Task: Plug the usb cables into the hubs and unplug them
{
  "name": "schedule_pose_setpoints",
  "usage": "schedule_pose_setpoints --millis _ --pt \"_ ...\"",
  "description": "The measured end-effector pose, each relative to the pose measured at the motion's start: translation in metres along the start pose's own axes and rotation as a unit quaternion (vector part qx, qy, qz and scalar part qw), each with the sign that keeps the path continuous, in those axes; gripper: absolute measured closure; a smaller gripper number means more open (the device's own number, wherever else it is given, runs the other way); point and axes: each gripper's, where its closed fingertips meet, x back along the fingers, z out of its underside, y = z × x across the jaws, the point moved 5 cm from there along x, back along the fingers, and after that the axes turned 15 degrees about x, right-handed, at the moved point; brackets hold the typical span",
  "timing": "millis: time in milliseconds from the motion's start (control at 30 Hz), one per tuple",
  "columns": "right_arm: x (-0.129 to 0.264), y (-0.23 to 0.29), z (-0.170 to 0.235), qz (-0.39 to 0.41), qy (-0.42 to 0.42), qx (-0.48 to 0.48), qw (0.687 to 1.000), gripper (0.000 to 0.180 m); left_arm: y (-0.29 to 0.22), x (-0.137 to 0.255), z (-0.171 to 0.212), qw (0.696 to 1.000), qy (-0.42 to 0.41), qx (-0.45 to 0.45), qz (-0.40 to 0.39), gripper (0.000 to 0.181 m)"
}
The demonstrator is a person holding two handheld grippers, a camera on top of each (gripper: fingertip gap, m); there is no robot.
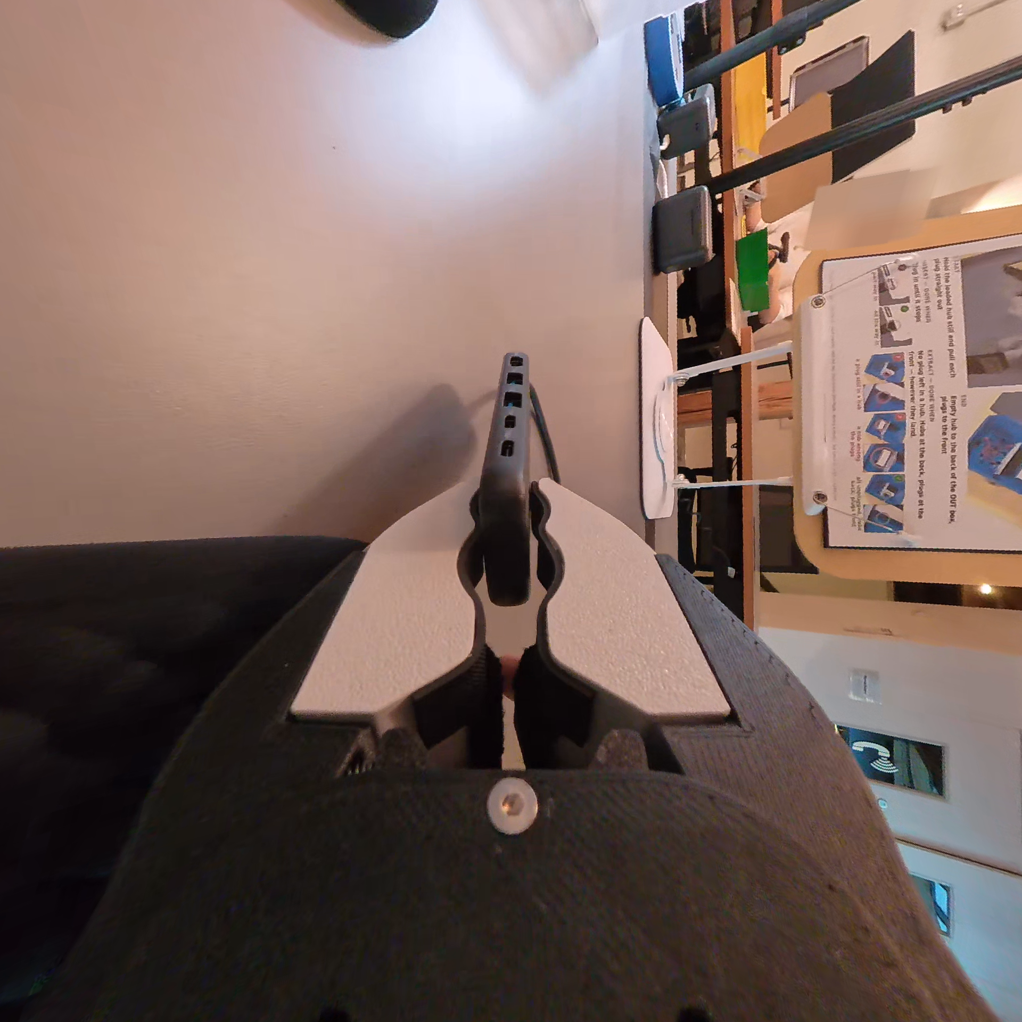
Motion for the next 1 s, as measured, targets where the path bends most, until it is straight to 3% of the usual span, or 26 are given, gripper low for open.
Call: schedule_pose_setpoints --millis 233,300,500,667,800,900,1000 --pt "0.0 0.01 -0.003 -0.04 -0.003 -0.007 0.999 0.153 0.002 -0.026 -0.002 0.996 0.007 -0.084 0.029 0.157" --pt "0.003 0.011 -0.002 -0.054 -0.002 -0.016 0.998 0.15 0.002 -0.029 -0.003 0.996 0.002 -0.081 0.03 0.167" --pt "0.019 0.014 0.0 -0.099 -0.013 -0.07 0.993 0.137 0.008 -0.017 -0.001 0.999 -0.045 -0.017 0.011 0.169" --pt "0.031 0.015 -0.001 -0.129 -0.031 -0.119 0.984 0.124 0.027 0.016 0.002 0.993 -0.067 0.053 -0.076 0.171" --pt "0.046 0.002 -0.001 -0.113 -0.066 -0.17 0.977 0.123 0.045 0.063 0.006 0.97 -0.123 0.127 -0.165 0.172" --pt "0.056 -0.011 0.002 -0.085 -0.086 -0.196 0.973 0.122 0.054 0.102 0.008 0.942 -0.167 0.169 -0.236 0.172" --pt "0.063 -0.023 0.005 -0.046 -0.102 -0.217 0.97 0.127 0.065 0.148 0.01 0.885 -0.202 0.212 -0.361 0.172"
